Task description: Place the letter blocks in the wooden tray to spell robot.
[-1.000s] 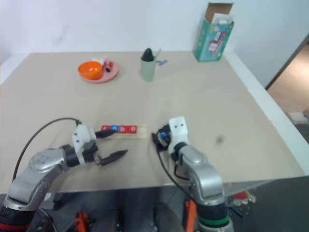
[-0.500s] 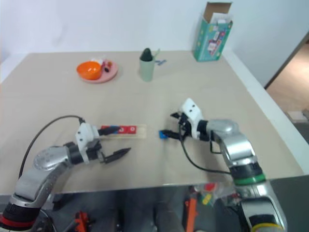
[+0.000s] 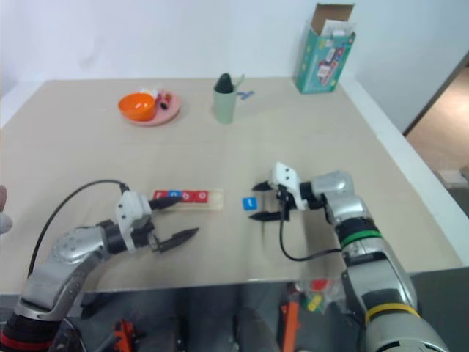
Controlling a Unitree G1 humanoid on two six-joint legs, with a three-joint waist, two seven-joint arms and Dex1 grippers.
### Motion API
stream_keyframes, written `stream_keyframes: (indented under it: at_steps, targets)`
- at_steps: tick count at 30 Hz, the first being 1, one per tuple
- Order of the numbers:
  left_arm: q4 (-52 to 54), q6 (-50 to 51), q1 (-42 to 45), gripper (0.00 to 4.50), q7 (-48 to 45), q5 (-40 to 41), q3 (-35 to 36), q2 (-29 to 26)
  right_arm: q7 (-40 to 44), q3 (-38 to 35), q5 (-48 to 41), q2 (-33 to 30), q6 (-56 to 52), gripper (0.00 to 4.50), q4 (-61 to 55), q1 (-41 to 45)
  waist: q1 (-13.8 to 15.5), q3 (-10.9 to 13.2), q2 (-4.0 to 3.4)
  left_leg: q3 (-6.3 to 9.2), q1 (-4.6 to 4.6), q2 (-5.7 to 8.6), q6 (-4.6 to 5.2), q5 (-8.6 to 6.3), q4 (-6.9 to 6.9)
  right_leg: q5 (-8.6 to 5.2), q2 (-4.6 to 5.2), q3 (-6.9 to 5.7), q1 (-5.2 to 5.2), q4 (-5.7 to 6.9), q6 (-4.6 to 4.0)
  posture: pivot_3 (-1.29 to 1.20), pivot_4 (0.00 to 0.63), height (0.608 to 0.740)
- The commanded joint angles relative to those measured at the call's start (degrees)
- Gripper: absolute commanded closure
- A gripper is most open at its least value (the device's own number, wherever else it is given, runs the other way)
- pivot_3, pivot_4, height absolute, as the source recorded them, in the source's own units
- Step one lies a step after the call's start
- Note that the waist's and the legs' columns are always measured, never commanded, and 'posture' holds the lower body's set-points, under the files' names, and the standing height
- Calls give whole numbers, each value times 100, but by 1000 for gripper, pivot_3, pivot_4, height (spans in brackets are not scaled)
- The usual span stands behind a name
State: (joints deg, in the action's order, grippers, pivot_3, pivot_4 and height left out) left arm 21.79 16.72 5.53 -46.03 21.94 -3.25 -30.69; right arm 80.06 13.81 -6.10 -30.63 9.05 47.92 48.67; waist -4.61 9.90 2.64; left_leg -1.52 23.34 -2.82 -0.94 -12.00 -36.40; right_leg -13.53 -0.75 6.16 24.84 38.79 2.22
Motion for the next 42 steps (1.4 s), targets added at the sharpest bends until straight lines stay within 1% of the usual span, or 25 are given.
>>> stream_keyframes:
  at_steps: [1, 5, 6, 17, 21, 24, 27, 32, 35, 37, 39, 40, 42]
  targets:
    - [257, 4, 4, 0, 54, 50, 146, -67, 74, -188, -2, 116, 170, 34, 263, 248, 1, 0, 0, 0, -1, 0, 0, 0, 0, 1, 0, 0, 0, 1, 0, 0, 150, 740]
    - [274, 25, 0, 0, 83, 53, 155, -89, 8, -304, -9, 261, 149, 34, 560, 335, 1, 0, -1, -2, -2, 0, -1, 1, -5, 5, 0, 2, -2, 1, 3, 0, 150, 740]
    - [277, 29, -2, 0, 87, 51, 158, -91, -8, -312, 20, 275, 206, 271, 643, 344, 2, 0, 0, -2, -1, 0, -1, 1, -5, 5, 1, 2, -3, 1, 4, 0, 150, 740]
    - [271, 47, 19, 0, 77, 38, 144, -88, 173, -402, 145, 275, 785, 271, 1019, 344, 5, 0, -1, -1, -8, 2, -1, 1, -6, 5, 2, 1, -13, 0, 4, 0, 150, 740]
    - [232, 49, 58, 0, 55, 42, 144, -93, 243, -504, 48, 330, 816, 271, 989, 327, 5, 0, -1, 0, -13, 2, -1, 1, -6, 4, 2, 1, -20, 0, 4, 0, 150, 740]
    - [216, 48, 81, 0, 39, 40, 132, -94, 191, -760, -222, 454, 565, 271, 960, 366, -2, 0, -1, 0, -15, 1, -1, 1, -6, 5, 1, 1, -21, 0, 4, 0, 150, 740]
    - [204, 55, 98, 0, 39, 37, 124, -90, 194, -654, 20, 389, 867, 271, 995, 324, 3, 1, -2, 3, -17, 1, -1, 1, -6, 5, 1, -3, -26, 0, 4, 0, 150, 740]
    - [192, 66, 110, 0, 41, 36, 115, -80, 359, -660, 58, 395, 720, 271, 1093, 352, 3, 1, -3, 2, -17, 2, -1, 1, -8, 4, 3, -1, -28, -1, 4, 0, 150, 740]
    - [195, 67, 108, 0, 44, 32, 116, -79, 316, -677, 88, 395, 761, 271, 1105, 350, 3, 2, -3, 2, -18, 2, -2, 1, -8, 4, 2, -2, -28, 0, 4, 0, 150, 740]
    - [195, 61, 98, 0, 37, 36, 129, -85, 80, -686, 158, 401, 937, 271, 1113, 336, 2, 2, -4, 3, -18, 2, -1, 1, -8, 5, 2, -2, -28, 0, 4, 0, 150, 740]
    - [196, 55, 92, 0, 33, 36, 133, -87, 328, -659, 130, 380, 709, 271, 1127, 352, 2, 2, -4, 2, -19, 2, -1, 1, -8, 5, 2, -2, -28, 0, 4, 0, 150, 740]
    - [196, 50, 91, 0, 30, 36, 134, -87, 309, -672, 132, 381, 757, 271, 1127, 339, 2, 2, -4, 2, -19, 2, -2, 1, -8, 4, 2, -2, -29, 0, 4, 0, 150, 740]
    - [191, 41, 90, 0, 24, 38, 138, -87, 46, -707, 196, 397, 940, 271, 1132, 310, 2, 2, -4, 2, -19, 2, -1, 1, -8, 4, 2, -1, -30, 0, 4, 0, 150, 740]
